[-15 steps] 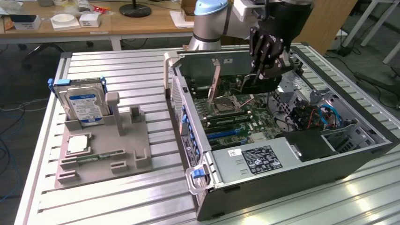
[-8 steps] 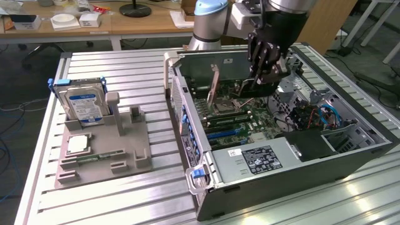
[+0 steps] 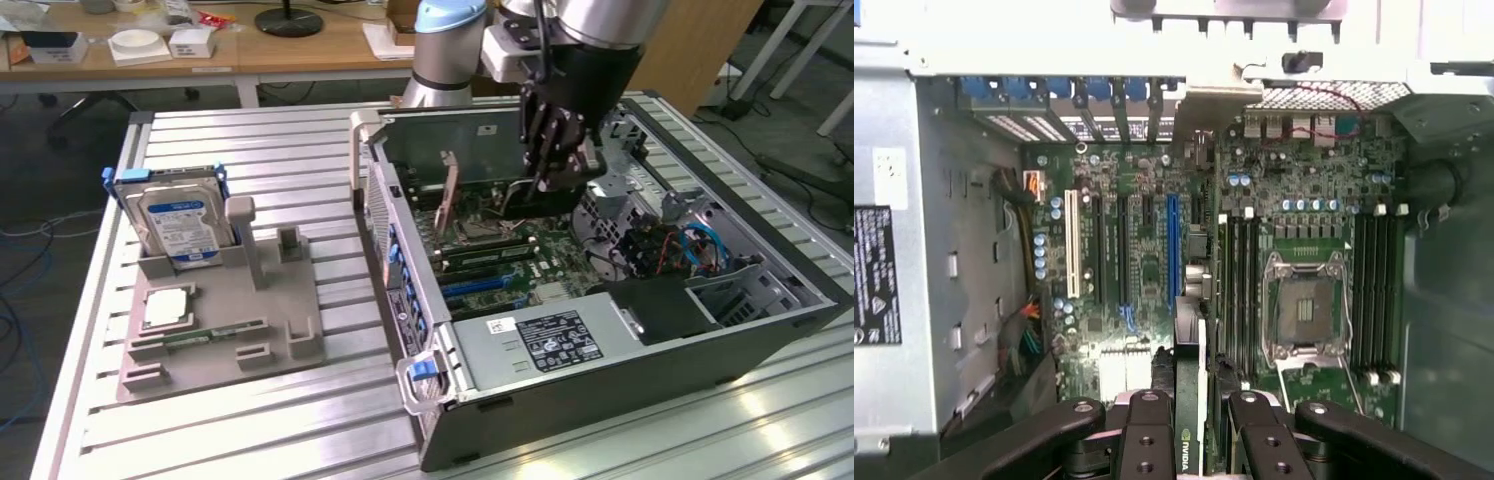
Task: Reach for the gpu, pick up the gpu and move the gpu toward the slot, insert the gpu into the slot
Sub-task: 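Insert the gpu into the slot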
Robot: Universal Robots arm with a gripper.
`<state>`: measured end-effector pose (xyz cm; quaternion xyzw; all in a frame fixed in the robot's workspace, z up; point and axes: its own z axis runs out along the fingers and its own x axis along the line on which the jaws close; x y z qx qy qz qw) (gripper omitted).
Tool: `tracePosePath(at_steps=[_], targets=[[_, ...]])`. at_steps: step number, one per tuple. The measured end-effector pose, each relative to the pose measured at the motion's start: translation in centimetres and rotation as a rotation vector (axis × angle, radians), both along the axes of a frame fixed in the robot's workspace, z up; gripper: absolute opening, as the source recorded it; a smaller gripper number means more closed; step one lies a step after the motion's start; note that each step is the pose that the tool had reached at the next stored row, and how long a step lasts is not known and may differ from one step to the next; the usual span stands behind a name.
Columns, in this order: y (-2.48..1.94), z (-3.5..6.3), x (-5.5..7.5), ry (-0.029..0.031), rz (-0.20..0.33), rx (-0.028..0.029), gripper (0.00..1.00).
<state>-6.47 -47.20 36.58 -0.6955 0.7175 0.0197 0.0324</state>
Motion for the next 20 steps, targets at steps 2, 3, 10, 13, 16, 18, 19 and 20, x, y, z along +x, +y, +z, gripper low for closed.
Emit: tracePosePath(at_steps=[2,3,10,13,16,18,19,20], targets=[[0.00,-0.36,-0.1,-0.0001,0.000,0.0001,0.25],[0.00,-0.54,-0.1,0.0000,0.000,0.0001,0.25],[-0.04,-1.59,-0.2,-0.0001,0.000,0.0001,0.25],[-0.04,-1.85,-0.6,0.0000,0.000,0.0000,0.25],[-0.04,-2.11,-0.7,0.0000,0.000,0.0000,0.25],[-0.04,-2.36,-0.7,-0.0001,0.000,0.0001,0.25],[-0.04,-2.50,-0.7,0.0000,0.000,0.0001,0.25],[-0.05,-2.63,-0.7,0.0000,0.000,0.0001,0.25]])
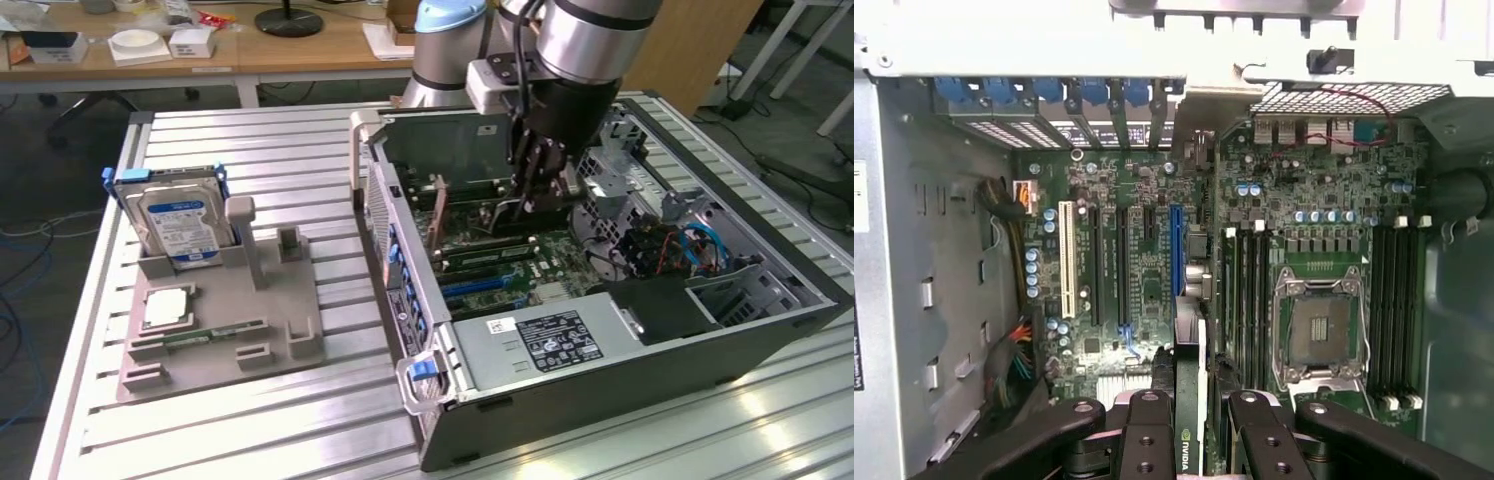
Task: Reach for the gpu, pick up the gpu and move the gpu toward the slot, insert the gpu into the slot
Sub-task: 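Insert the gpu into the slot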
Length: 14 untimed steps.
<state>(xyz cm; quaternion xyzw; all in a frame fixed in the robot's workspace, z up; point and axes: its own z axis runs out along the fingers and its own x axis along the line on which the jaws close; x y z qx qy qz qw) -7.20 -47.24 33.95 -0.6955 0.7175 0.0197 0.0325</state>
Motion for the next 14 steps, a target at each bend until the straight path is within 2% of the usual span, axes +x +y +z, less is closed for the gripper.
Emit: tracePosePath(at_steps=[14], targets=[[-0.06,-2.25,-0.6,0.0000,0.000,0.0001,0.25]])
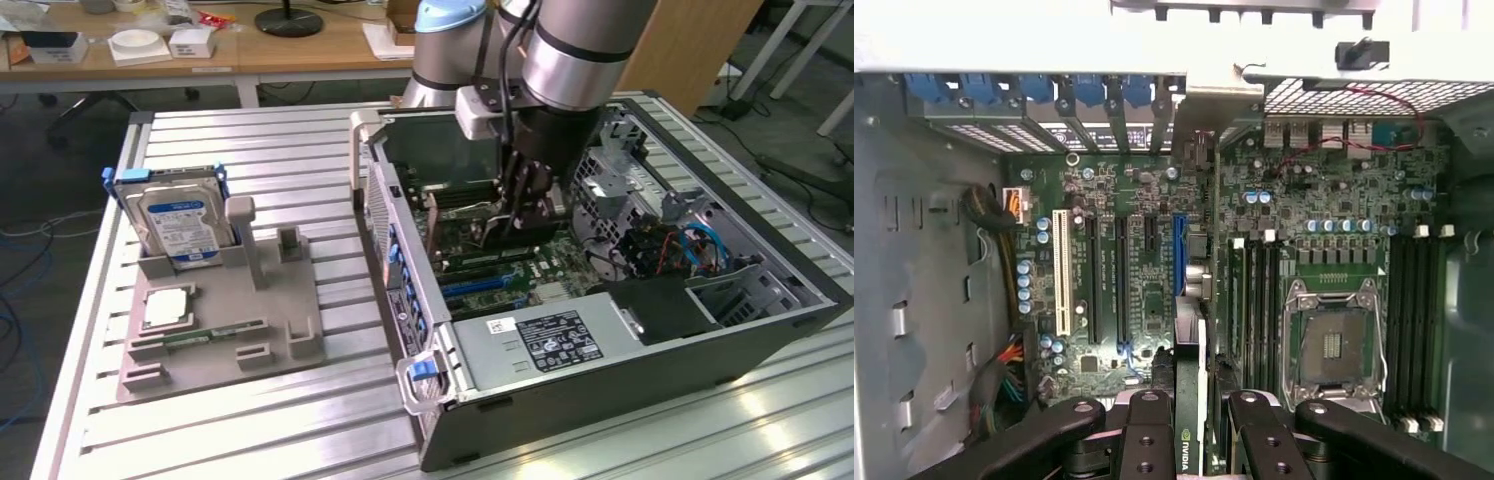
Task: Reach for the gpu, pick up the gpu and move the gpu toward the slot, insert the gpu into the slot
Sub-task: 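Insert the gpu into the slot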
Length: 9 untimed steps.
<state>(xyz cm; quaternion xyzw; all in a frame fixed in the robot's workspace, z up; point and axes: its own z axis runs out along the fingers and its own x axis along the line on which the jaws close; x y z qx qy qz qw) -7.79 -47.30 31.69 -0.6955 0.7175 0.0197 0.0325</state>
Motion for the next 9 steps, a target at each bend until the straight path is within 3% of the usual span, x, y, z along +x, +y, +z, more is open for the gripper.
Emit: tracePosePath(at_steps=[6,9], targets=[[-0.38,-0.55,0.00,-0.0001,0.000,-0.0003,0.25],[-0.39,-0.72,0.01,0.0001,0.000,-0.0124,0.25]])
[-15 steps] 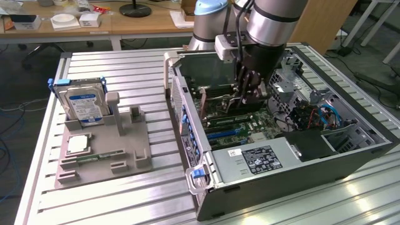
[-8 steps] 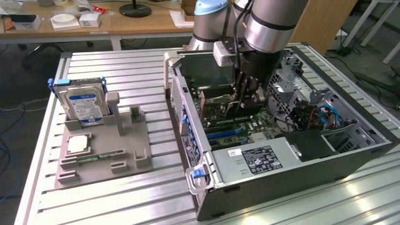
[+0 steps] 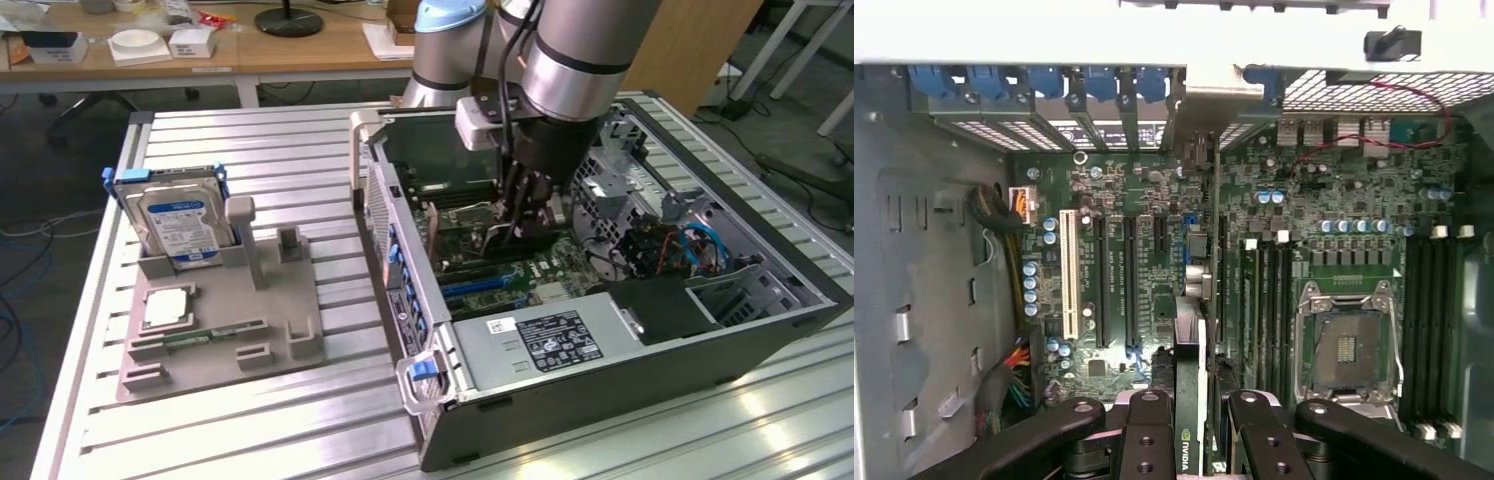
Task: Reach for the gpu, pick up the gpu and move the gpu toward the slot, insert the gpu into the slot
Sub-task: 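Insert the gpu into the slot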
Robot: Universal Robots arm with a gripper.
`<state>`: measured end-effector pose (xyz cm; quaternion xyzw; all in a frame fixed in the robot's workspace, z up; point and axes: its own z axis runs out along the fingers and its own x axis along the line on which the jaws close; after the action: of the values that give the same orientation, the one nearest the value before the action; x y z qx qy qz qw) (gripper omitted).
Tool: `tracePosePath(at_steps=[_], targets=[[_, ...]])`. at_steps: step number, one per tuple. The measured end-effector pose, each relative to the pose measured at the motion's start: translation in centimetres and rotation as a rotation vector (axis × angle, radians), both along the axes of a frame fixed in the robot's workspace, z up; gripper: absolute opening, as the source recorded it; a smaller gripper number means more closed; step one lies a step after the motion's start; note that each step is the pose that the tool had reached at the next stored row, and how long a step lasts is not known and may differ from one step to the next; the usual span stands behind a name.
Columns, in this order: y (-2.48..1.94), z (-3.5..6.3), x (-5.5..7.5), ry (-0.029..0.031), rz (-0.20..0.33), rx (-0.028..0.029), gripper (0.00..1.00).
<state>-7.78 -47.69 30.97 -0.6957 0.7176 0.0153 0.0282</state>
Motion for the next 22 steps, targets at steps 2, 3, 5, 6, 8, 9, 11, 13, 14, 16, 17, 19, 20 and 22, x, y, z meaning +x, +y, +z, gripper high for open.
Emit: tracePosePath(at_steps=[2,3,5,6,8,9,11,13,14,16,17,19,20,22], targets=[[0.03,-0.18,0.0,-0.0001,0.000,-0.0107,0.25],[0.03,-0.21,0.0,0.0000,0.000,-0.0125,0.25],[0.03,-0.21,0.0,0.0000,0.000,-0.0125,0.25],[0.03,-0.21,0.0,0.0000,0.000,-0.0125,0.25],[0.03,-0.23,0.0,0.0000,0.000,-0.0124,0.25],[0.03,-0.26,0.2,0.0001,0.000,-0.0122,0.25],[0.03,-0.33,0.3,0.0008,0.000,-0.0128,0.25],[0.10,-0.51,0.3,0.0012,-0.001,-0.0151,0.25],[0.13,-0.62,0.3,0.0013,-0.002,-0.0157,0.25],[0.19,-0.87,0.3,0.0019,-0.003,-0.0158,0.25],[0.22,-0.99,0.3,0.0022,-0.003,-0.0160,0.25],[0.31,-1.23,0.2,0.0026,-0.004,-0.0167,0.25],[0.35,-1.37,0.2,0.0031,-0.004,-0.0172,0.25],[0.42,-1.69,0.2,0.0037,-0.006,-0.0207,0.25]])
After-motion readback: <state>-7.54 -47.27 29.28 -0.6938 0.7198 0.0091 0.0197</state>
